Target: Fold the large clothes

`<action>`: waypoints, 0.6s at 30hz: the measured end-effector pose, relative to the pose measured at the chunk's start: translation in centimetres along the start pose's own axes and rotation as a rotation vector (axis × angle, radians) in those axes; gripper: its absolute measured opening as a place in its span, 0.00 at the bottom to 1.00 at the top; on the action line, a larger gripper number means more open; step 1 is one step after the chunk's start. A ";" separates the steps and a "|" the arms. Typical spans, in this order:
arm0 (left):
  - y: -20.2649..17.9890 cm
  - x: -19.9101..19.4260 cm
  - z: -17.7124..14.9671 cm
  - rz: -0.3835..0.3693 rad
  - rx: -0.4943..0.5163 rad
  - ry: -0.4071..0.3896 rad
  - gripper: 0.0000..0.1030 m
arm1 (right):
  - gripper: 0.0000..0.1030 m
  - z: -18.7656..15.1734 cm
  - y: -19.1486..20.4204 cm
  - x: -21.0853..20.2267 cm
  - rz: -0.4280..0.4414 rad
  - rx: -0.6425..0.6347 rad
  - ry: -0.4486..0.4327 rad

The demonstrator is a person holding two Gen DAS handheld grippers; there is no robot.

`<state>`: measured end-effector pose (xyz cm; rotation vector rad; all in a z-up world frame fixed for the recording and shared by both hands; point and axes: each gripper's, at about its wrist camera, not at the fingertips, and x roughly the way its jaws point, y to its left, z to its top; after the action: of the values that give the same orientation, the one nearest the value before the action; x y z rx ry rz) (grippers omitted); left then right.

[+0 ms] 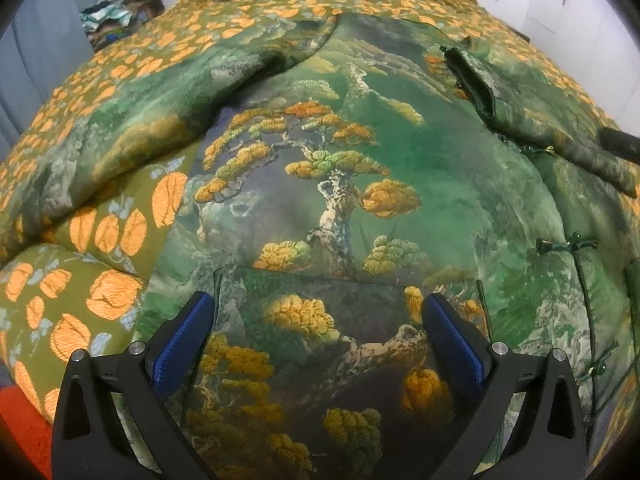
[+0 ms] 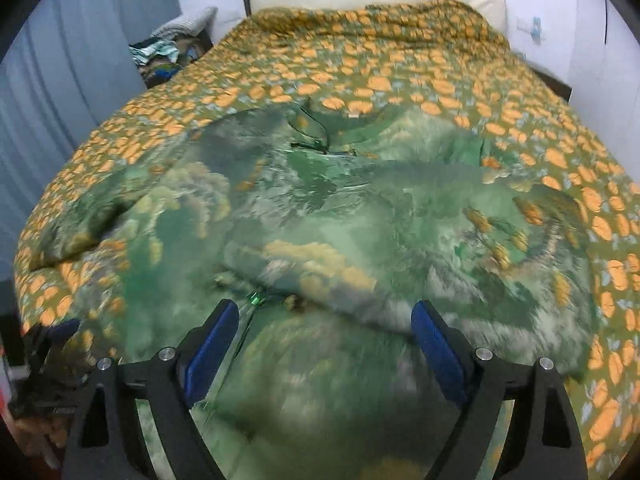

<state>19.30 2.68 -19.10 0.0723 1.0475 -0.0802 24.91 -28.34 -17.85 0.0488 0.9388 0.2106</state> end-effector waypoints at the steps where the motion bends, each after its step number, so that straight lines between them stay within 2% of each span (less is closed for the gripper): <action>1: -0.1 -0.3 0.0 0.009 0.008 -0.008 1.00 | 0.85 0.0 0.5 -0.4 -0.002 -0.004 -0.006; 8: -0.8 -2.5 -0.2 0.031 0.024 -0.060 1.00 | 0.86 -4.2 1.5 -5.0 -0.011 -0.001 -0.049; 18: -2.5 -7.7 0.5 0.075 0.059 -0.201 1.00 | 0.88 -8.1 2.7 -8.8 -0.034 0.001 -0.091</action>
<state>15.63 0.39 -12.21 0.1540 0.8412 -0.0492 12.96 -27.85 -15.27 0.0430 0.8482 0.1748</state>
